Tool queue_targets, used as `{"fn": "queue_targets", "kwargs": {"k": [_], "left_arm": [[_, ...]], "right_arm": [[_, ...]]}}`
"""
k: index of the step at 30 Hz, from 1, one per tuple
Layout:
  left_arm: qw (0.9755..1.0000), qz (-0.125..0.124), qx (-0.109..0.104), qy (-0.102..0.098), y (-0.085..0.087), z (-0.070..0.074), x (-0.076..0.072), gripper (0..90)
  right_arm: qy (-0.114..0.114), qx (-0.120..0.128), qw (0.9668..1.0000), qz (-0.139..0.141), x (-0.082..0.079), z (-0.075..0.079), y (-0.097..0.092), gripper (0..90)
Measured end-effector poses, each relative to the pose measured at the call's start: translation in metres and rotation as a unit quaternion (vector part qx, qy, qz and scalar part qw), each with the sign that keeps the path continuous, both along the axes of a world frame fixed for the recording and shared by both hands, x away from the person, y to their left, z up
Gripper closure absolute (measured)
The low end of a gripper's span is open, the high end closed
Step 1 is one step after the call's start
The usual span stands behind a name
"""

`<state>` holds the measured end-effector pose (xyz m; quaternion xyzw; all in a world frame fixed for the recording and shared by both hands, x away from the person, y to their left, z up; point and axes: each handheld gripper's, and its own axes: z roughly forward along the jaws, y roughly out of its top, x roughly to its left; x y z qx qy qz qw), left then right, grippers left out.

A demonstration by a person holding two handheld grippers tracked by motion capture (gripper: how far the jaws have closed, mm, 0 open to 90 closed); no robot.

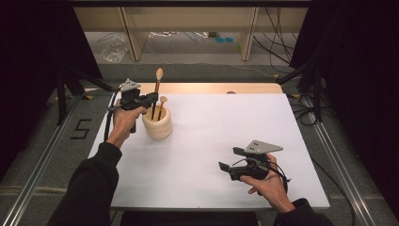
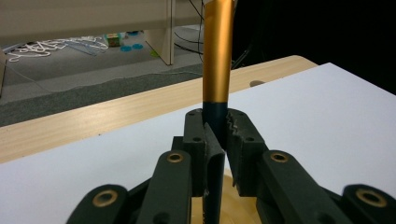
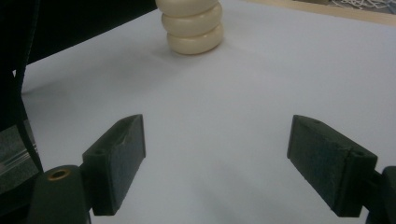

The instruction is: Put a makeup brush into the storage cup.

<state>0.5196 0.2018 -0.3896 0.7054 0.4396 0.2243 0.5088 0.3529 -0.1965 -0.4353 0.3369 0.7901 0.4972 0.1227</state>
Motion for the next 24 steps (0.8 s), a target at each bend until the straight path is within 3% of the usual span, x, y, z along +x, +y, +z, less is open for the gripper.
{"fn": "queue_targets", "kwargs": {"k": [16, 24], "left_arm": [[1.0, -0.001, 0.002, 0.003, -0.002, -0.009, 0.0, 78.8], [0.9999, -0.001, 0.0, 0.016, 0.002, -0.019, -0.001, 78.7]], "right_arm": [[0.001, -0.002, 1.0, -0.001, 0.0, 0.0, 0.0, 20.4], [-0.001, 0.005, 1.0, 0.002, 0.0, -0.001, 0.001, 20.4]]}}
